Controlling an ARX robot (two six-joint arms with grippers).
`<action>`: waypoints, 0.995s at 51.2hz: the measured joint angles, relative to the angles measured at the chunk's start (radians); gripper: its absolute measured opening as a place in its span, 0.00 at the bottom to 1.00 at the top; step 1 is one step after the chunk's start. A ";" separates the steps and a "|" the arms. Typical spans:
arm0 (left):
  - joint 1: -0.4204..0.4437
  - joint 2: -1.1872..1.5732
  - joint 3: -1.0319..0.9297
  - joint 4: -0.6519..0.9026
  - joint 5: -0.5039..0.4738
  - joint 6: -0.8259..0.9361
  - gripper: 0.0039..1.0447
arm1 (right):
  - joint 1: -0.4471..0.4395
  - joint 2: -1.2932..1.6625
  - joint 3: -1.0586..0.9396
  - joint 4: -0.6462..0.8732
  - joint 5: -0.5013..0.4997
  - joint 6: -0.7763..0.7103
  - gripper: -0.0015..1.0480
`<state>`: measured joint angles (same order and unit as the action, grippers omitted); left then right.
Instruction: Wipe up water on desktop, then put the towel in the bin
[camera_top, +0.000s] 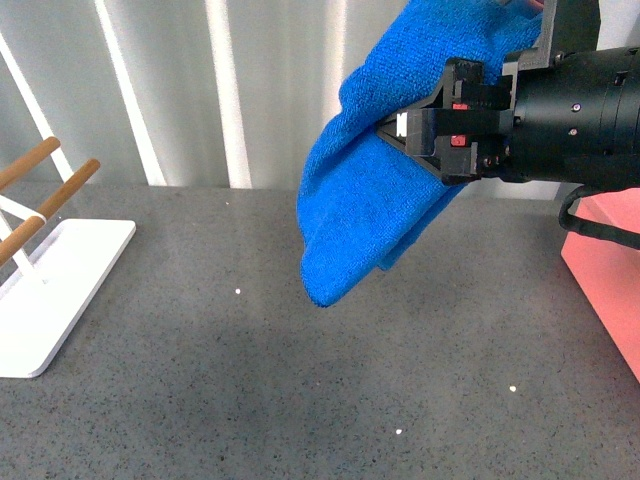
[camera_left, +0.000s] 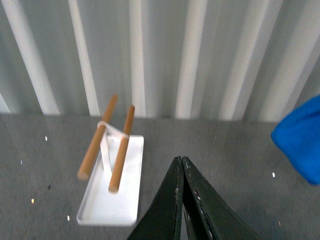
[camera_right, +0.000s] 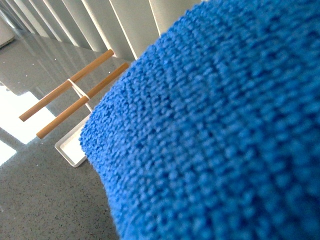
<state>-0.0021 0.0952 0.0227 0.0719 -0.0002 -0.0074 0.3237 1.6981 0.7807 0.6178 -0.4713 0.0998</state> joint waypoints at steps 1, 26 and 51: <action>0.000 -0.027 0.000 -0.034 0.000 0.000 0.03 | 0.000 0.002 0.000 0.000 0.000 0.000 0.05; 0.000 -0.092 0.000 -0.071 0.000 0.000 0.55 | 0.025 0.139 0.061 -0.338 0.189 -0.174 0.05; 0.000 -0.092 0.000 -0.071 0.000 0.003 0.94 | 0.042 0.547 0.481 -0.862 0.600 -0.576 0.05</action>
<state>-0.0021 0.0036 0.0223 0.0006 -0.0006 -0.0048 0.3656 2.2456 1.2617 -0.2440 0.1284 -0.4767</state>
